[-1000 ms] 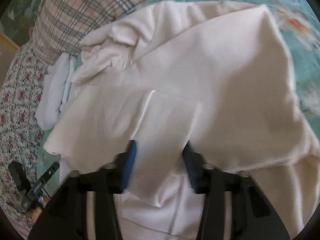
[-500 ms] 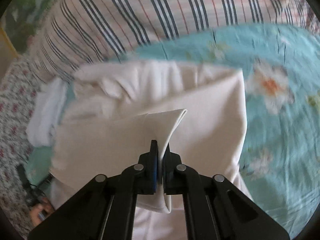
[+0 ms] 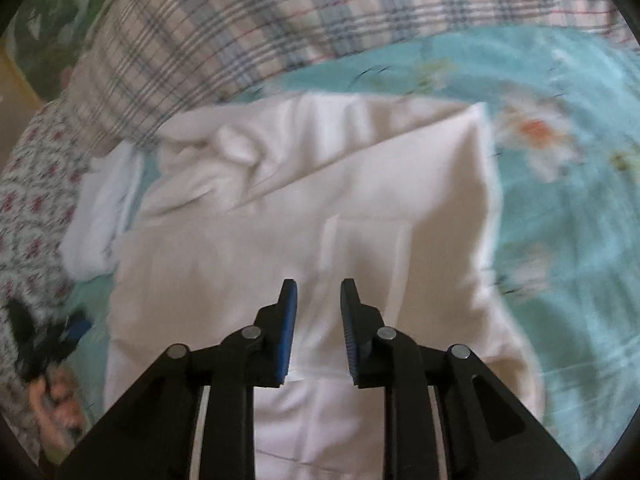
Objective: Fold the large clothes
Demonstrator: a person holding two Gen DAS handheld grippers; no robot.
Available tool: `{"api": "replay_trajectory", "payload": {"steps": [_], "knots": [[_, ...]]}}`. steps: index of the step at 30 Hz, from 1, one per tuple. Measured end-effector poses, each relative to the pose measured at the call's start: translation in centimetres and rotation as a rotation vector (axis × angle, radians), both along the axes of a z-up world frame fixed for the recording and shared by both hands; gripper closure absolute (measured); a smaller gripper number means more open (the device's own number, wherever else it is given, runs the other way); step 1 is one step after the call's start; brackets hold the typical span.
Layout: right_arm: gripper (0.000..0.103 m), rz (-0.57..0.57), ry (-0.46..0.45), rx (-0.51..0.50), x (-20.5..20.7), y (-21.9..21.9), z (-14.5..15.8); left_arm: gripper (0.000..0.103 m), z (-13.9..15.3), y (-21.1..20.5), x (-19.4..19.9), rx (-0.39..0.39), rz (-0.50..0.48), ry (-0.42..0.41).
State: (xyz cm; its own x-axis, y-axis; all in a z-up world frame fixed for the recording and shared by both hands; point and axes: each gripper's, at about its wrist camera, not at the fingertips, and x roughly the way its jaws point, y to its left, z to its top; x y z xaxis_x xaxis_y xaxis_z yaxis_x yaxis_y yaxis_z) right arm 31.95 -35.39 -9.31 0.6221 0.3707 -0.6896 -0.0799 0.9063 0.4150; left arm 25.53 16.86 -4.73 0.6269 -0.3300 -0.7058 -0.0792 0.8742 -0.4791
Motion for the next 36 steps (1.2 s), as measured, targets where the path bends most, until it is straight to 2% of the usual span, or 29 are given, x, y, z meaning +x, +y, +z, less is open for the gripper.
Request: {"api": "replay_trajectory", "payload": {"steps": [3,5,7,10,11,13,15,17,22,23,24,25,27,29,31,34,36], "knots": [[0.08,0.054,0.012,-0.006,0.4,1.8,-0.9,0.041,-1.9,-1.4,4.9,0.012,-0.039,0.085],[0.08,0.069,0.034,-0.004,1.0,3.0,-1.7,0.049,-3.4,-2.1,7.2,0.017,-0.063,0.131],[0.08,0.09,0.062,0.0,1.6,3.2,-2.6,0.09,-4.6,-2.9,8.3,0.042,-0.072,0.138],[0.08,0.116,0.081,-0.001,2.4,3.0,-3.6,0.097,-5.4,-2.9,9.3,0.081,-0.028,0.078],[0.08,0.108,0.081,0.006,2.8,2.8,-3.9,0.098,-5.4,-3.0,9.6,0.125,-0.01,0.049],[0.082,0.078,0.083,0.018,3.5,2.2,-4.4,0.098,-5.5,-3.4,10.0,0.209,0.019,0.029],[0.082,0.05,0.096,0.061,3.9,1.8,-4.5,0.098,-5.4,-3.6,10.3,0.227,0.029,0.032],[0.08,0.039,0.079,0.029,3.6,2.2,-3.4,0.098,-4.7,-4.0,9.9,0.254,0.05,0.031],[0.08,0.088,0.004,0.014,3.9,3.2,-0.2,0.092,-0.7,-3.6,8.7,0.171,0.044,-0.041],[0.08,0.096,-0.004,0.008,4.4,3.5,0.3,0.089,0.0,-3.7,8.9,0.134,0.025,-0.051],[0.08,0.104,-0.015,-0.004,5.1,3.8,1.0,0.081,0.5,-3.8,9.4,0.096,0.008,-0.054],[0.08,0.109,-0.029,-0.018,5.8,4.2,1.6,0.069,1.0,-4.1,10.3,0.044,-0.014,-0.051],[0.08,0.14,-0.085,-0.057,8.1,5.7,3.5,0.056,1.5,-4.7,11.9,0.011,-0.019,-0.047],[0.073,0.185,-0.137,-0.094,10.1,7.7,4.9,0.056,1.8,-5.6,14.1,0.021,-0.021,-0.05],[0.056,0.238,-0.182,-0.155,12.3,10.2,6.2,0.055,1.4,-6.6,16.9,0.035,-0.041,-0.038],[0.054,0.311,-0.25,-0.246,15.4,13.6,7.2,0.055,0.3,-7.5,21.2,0.042,-0.064,-0.012],[0.054,0.341,-0.252,-0.301,17.9,15.6,6.9,0.055,-0.5,-7.8,23.8,0.067,-0.06,-0.001]]}}
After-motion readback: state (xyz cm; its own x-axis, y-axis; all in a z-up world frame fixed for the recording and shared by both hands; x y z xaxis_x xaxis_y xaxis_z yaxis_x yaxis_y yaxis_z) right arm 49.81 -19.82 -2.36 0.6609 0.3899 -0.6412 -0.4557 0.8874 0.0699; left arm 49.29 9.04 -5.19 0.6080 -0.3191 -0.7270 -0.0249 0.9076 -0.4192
